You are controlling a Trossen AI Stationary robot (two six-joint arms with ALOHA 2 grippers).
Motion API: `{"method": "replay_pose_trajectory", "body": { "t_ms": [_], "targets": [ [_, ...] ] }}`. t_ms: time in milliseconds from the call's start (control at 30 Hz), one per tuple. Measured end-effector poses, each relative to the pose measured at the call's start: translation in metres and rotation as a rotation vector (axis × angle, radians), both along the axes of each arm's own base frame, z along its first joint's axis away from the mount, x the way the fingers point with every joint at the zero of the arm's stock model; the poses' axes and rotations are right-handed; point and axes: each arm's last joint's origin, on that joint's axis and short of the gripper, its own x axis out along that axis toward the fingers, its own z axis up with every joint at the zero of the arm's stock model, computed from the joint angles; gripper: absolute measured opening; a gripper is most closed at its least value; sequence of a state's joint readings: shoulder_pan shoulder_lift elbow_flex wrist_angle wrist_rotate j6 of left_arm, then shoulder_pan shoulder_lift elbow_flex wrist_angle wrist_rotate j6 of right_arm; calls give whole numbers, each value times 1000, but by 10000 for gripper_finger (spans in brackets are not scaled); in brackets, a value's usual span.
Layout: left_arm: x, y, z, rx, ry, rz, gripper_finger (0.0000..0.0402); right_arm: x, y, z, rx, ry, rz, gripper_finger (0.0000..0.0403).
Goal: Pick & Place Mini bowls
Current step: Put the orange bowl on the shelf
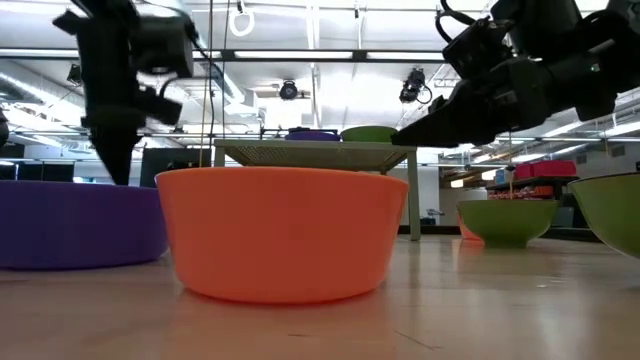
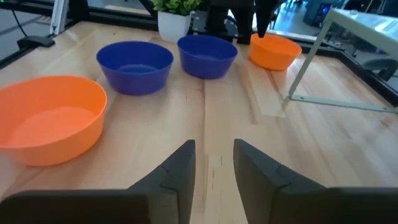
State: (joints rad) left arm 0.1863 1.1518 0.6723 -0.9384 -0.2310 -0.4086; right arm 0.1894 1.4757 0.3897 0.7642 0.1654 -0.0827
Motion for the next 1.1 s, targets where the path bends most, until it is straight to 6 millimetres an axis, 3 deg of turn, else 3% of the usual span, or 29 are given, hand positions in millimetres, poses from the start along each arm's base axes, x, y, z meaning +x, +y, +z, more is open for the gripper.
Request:
{"method": "replay_pose_trajectory", "body": {
  "t_ms": [133, 400, 800, 1100],
  "targets": [
    [-6, 9, -13, 15, 45, 51, 173, -1, 0, -3, 11, 28, -6, 111],
    [-7, 23, -12, 28, 20, 127, 154, -1, 0, -3, 25, 35, -9, 111],
    [-3, 34, -11, -11, -96, 268, 83, -1, 0, -3, 25, 35, -10, 111],
    [-15, 39, -24, -75, -75, 376, 122, -1, 0, -3, 24, 35, -10, 111]
  ]
}}
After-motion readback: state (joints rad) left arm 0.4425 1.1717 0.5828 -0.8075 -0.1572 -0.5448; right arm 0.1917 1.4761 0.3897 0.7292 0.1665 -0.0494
